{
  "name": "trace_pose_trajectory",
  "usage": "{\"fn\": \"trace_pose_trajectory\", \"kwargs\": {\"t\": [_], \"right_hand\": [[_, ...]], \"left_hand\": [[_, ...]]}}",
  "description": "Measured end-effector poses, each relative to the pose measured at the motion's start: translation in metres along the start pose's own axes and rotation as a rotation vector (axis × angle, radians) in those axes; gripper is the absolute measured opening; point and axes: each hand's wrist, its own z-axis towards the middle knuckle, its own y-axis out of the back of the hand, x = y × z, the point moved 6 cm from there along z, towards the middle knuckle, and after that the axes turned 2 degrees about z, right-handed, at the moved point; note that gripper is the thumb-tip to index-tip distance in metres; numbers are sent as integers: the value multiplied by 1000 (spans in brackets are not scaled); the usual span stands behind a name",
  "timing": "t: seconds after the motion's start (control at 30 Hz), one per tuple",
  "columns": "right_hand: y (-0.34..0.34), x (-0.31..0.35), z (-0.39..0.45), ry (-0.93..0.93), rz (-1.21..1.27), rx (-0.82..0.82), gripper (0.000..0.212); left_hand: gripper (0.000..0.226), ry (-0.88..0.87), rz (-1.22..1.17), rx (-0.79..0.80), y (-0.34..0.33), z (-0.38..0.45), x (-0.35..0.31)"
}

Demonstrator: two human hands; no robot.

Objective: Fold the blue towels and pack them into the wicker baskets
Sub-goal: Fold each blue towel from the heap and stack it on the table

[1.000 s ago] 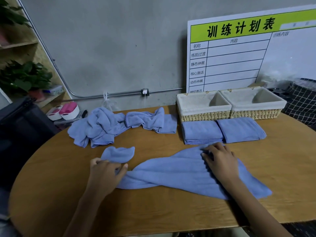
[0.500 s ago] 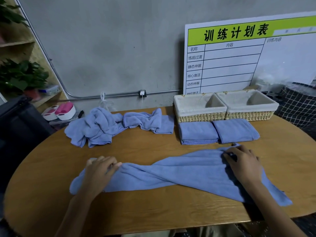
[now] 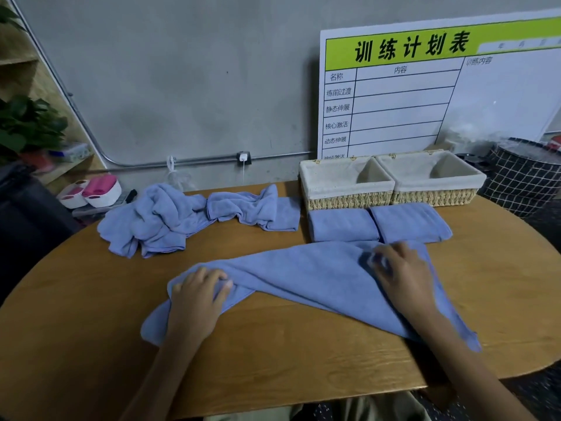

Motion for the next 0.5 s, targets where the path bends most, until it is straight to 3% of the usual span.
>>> {"fn": "trace_pose_trajectory", "kwargs": {"t": [0.07, 0.2, 0.3, 0.43, 0.5], "right_hand": [[-11, -6, -12, 77, -3, 85, 21], [-6, -30, -12, 152, 38, 104, 40], [-1, -40, -9, 148, 26, 136, 25], [3, -40, -7, 143, 31, 150, 22], [5, -37, -7, 148, 43, 142, 21]], "left_hand": [[40, -78, 32, 24, -6, -10, 3], [39, -227, -61, 113, -5, -15, 22], [39, -310, -168, 73, 3, -15, 35], [45, -357, -247, 117, 9, -5, 32], [45, -360, -409, 148, 25, 6, 26]]}}
